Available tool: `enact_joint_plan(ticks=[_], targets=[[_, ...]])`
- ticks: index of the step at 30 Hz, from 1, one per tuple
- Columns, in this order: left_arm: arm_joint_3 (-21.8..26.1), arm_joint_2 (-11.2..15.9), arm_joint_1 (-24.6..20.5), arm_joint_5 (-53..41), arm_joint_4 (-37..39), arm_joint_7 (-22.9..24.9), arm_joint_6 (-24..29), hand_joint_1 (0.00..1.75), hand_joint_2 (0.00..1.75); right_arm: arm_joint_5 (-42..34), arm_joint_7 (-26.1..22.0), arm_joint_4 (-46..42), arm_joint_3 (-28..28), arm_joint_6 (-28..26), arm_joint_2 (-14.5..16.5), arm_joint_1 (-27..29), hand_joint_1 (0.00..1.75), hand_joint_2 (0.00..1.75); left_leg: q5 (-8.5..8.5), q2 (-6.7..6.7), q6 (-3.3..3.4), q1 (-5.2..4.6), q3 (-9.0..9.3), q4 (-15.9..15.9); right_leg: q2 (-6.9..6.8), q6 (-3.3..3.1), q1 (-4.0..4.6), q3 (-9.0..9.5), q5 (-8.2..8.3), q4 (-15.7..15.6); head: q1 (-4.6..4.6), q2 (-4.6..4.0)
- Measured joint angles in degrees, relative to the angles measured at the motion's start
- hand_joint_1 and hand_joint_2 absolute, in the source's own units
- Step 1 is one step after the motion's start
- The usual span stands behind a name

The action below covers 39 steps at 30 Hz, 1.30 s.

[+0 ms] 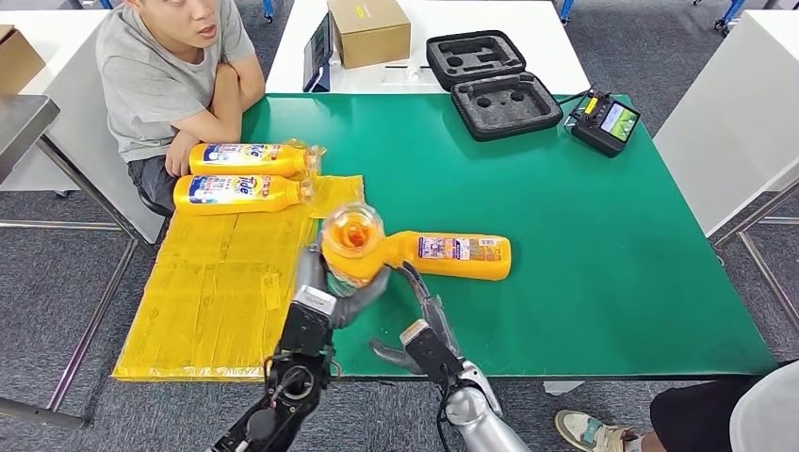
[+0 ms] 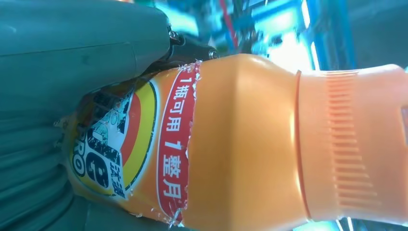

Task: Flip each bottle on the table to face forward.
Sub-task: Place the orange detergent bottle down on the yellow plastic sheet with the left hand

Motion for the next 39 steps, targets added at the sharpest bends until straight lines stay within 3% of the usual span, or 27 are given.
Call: enact_joint_plan(ticks=[2,7,16,20,25,29,39], targets=[[1.3,0.9,0.1,-4.5,-0.9,0.0,1.8,1.75,1.75,-1.1,-0.1,-0.2,-0.1,0.3,-0.2,0.5,0.0,1.75,0.01,0.0,0.0,0.01,0.0,0.0,0.0,0.0,0.01,0.0,0.0,0.0,-0.01,0.0],[11.3,1.9,-0.7,-32.7,-2.4,0.0,3.9,1.75,1.75,-6.9,-0.7,-1.2,-1.6,2.2,-0.5,1.7,0.0,1.75,0.01,0.02,-0.01,0.02,0.01,0.0,0.02,-0.01,0.01,-0.01,0.0,0.0,0.02,0.0],[24.9,4.7,-1.2,-44.6,-2.2,0.3,4.2,1.75,1.75,-11.0,-0.8,-2.1,-3.0,4.4,-0.4,3.3,0.0,1.75,0.02,0.05,-0.01,0.02,0.01,0.0,0.03,-0.03,0.01,-0.01,0.01,0.0,0.0,0.0],[28.6,4.9,-0.8,-58.5,-3.0,1.1,4.2,1.75,1.75,-12.0,-0.8,-2.1,-3.0,5.2,-0.2,3.2,0.0,1.75,0.01,0.02,-0.01,0.01,0.0,0.0,0.01,-0.04,0.0,-0.02,-0.01,0.0,0.02,0.0],[29.9,6.7,-2.8,-71.8,-0.6,7.1,4.2,1.75,1.75,-13.0,-0.8,-2.0,-2.6,5.1,0.5,3.2,0.0,1.75,0.03,0.02,-0.02,0.01,0.0,0.0,0.01,-0.04,0.0,-0.03,0.01,0.0,0.02,0.0],[29.8,8.8,-5.3,-75.5,2.3,9.8,4.2,1.75,1.75,-13.5,-0.8,-1.9,-2.2,5.1,0.7,3.2,0.0,1.75,0.08,0.03,-0.06,0.03,0.01,0.0,0.02,-0.04,0.03,-0.03,0.02,0.0,0.01,0.0],[24.5,15.0,-11.8,-84.6,14.7,23.7,4.2,1.75,1.75,-14.7,-0.8,-1.7,-1.3,5.1,1.3,3.2,0.0,1.75,0.11,0.02,-0.05,0.04,-0.01,0.0,0.0,-0.05,0.03,-0.07,0.02,0.0,0.02,0.0]])
